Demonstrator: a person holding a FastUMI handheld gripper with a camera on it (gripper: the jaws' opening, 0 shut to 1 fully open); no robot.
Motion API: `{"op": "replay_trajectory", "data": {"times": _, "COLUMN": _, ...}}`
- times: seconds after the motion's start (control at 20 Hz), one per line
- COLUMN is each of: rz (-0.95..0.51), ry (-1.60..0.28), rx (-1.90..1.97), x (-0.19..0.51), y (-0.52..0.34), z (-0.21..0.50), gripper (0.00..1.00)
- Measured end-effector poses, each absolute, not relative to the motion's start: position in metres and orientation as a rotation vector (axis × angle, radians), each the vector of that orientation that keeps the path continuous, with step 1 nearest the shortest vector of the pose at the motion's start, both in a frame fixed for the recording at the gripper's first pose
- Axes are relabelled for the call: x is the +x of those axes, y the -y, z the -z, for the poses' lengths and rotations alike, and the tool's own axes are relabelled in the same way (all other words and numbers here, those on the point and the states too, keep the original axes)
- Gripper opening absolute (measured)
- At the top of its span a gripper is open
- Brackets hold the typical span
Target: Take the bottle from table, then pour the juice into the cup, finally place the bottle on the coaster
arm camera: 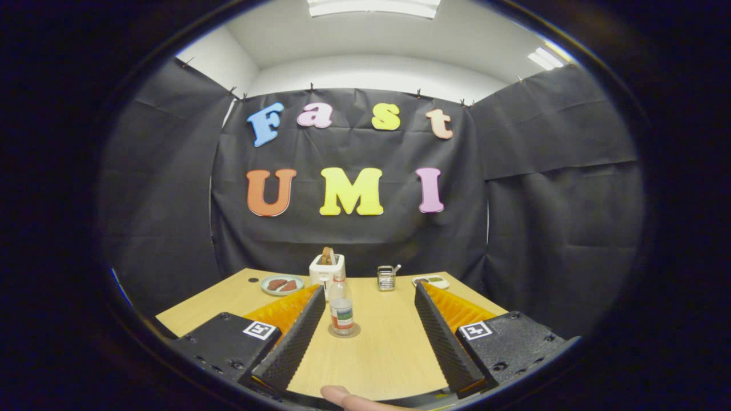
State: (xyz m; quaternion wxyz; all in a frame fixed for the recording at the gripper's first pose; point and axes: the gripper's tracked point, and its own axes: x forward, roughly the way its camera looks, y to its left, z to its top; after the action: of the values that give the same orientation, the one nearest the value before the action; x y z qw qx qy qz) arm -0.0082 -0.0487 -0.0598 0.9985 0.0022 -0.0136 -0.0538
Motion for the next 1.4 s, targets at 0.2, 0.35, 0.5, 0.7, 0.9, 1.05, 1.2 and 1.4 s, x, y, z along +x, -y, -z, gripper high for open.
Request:
{"op": "replay_trajectory", "data": {"times": 0.2, "rz": 0.108, "ry": 0.030, "rx": -0.002, "x": -0.027, "y": 0.061, "z": 0.052, "gripper": 1.00}}
{"op": "replay_trajectory", "data": {"times": 0.35, "rz": 0.100, "ry": 0.021, "rx": -0.012, "x": -0.039, "y": 0.065, "z": 0.055, "gripper": 1.00}}
{"op": "replay_trajectory", "data": {"times": 0.5, "rz": 0.098, "ry": 0.037, "rx": -0.002, "x": -0.053, "y": 0.067, "z": 0.054, "gripper": 1.00}}
{"op": "replay_trajectory", "data": {"times": 0.7, "rz": 0.092, "ry": 0.048, "rx": 0.020, "x": -0.067, "y": 0.065, "z": 0.058, "gripper": 1.00}}
{"op": "replay_trajectory", "data": {"times": 0.9, "rz": 0.080, "ry": 0.061, "rx": 0.028, "x": -0.071, "y": 0.060, "z": 0.059, "gripper": 1.00}}
{"op": "replay_trajectory", "data": {"times": 1.05, "rz": 0.073, "ry": 0.050, "rx": 0.036, "x": -0.070, "y": 0.058, "z": 0.067, "gripper": 1.00}}
{"op": "replay_trajectory", "data": {"times": 1.2, "rz": 0.084, "ry": 0.036, "rx": 0.037, "x": -0.067, "y": 0.064, "z": 0.072, "gripper": 1.00}}
{"op": "replay_trajectory", "data": {"times": 1.4, "rz": 0.081, "ry": 0.039, "rx": 0.037, "x": -0.070, "y": 0.064, "z": 0.071, "gripper": 1.00}}
